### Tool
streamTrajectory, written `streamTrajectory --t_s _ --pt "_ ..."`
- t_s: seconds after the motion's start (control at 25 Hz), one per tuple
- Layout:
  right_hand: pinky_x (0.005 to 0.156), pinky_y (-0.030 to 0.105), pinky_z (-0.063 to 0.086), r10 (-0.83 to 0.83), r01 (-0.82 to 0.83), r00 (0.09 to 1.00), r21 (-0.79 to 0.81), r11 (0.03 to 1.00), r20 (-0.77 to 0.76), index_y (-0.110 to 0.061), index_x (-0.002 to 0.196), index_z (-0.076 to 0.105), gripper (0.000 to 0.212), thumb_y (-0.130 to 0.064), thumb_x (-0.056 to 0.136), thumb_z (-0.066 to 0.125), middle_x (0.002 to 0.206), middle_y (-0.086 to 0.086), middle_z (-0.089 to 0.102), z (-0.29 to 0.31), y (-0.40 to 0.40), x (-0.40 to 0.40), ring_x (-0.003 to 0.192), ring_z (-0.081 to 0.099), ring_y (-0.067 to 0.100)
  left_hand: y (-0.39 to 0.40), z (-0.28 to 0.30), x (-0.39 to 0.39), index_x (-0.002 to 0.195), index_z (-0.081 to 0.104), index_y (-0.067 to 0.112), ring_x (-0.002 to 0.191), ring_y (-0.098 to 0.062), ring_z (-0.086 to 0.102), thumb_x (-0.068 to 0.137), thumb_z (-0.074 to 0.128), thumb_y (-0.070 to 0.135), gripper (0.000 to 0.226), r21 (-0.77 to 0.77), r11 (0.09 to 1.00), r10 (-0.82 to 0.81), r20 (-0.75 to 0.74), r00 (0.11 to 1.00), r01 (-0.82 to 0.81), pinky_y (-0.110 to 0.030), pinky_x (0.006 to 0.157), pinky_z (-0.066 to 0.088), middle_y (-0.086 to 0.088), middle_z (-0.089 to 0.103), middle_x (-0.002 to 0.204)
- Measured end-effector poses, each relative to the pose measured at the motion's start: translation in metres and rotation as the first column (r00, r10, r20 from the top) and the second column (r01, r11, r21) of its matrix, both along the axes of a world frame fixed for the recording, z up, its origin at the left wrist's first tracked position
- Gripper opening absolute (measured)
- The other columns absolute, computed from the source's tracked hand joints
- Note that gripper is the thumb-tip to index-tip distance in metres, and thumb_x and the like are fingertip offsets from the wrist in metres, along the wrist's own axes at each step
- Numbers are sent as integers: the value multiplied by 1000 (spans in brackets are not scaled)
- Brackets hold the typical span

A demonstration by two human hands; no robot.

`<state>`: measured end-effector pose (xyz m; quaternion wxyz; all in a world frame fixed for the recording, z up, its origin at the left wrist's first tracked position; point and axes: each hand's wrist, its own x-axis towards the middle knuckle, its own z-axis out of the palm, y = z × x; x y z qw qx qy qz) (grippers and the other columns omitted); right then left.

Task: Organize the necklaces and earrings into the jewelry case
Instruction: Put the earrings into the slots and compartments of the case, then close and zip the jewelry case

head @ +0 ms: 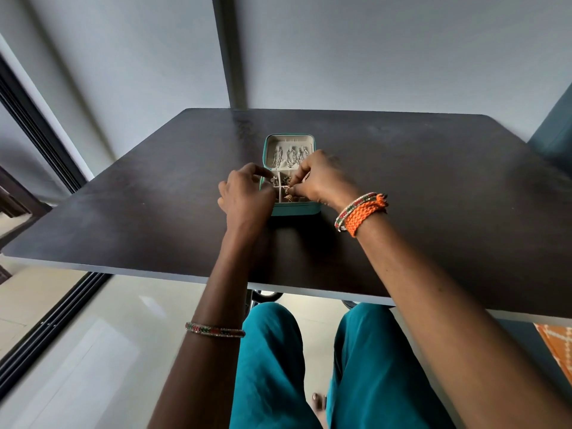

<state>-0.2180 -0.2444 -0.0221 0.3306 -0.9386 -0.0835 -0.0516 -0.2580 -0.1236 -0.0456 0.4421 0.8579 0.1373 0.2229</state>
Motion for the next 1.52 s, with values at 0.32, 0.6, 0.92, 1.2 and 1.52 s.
streamTrajectory --t_s 0.32,0.6,0.92,1.2,1.52 --pt "58 30 49 -198 209 978 223 952 -72 -10 54 49 32 -18 85 57 56 4 54 1 -28 32 54 58 22 35 4 57 67 55 7 70 -27 59 94 45 8 29 -394 915 -158 -158 975 85 -37 70 51 -18 65 81" --pt "85 44 55 -26 161 963 495 854 -267 8 101 62 23 -5 82 67 109 23 67 -4 -35 58 99 66 32 20 8 57 80 56 11 61 -12 57 93 41 -6 26 -544 825 -239 -96 966 150 -18 48 50 -5 60 75" --pt "64 24 58 197 -131 979 574 808 -53 -11 95 53 34 17 77 62 87 3 59 2 -59 39 79 61 12 39 4 64 111 60 8 58 3 62 95 41 -9 30 -288 827 -534 -133 835 483 -9 55 49 1 63 83" --pt "78 39 57 135 -166 985 360 918 110 -25 70 60 39 13 75 54 85 15 69 -15 -61 28 80 66 20 54 8 79 125 54 22 77 -13 62 93 41 -12 49 -163 725 -680 -322 659 669 -14 57 52 14 71 86" --pt "88 29 38 362 -361 932 -51 931 2 -33 110 60 39 -52 77 67 119 -4 54 1 -46 3 104 49 14 57 18 100 105 58 22 75 -25 52 89 32 -17 49 -28 654 -665 -497 557 756 -17 42 46 -17 56 100"
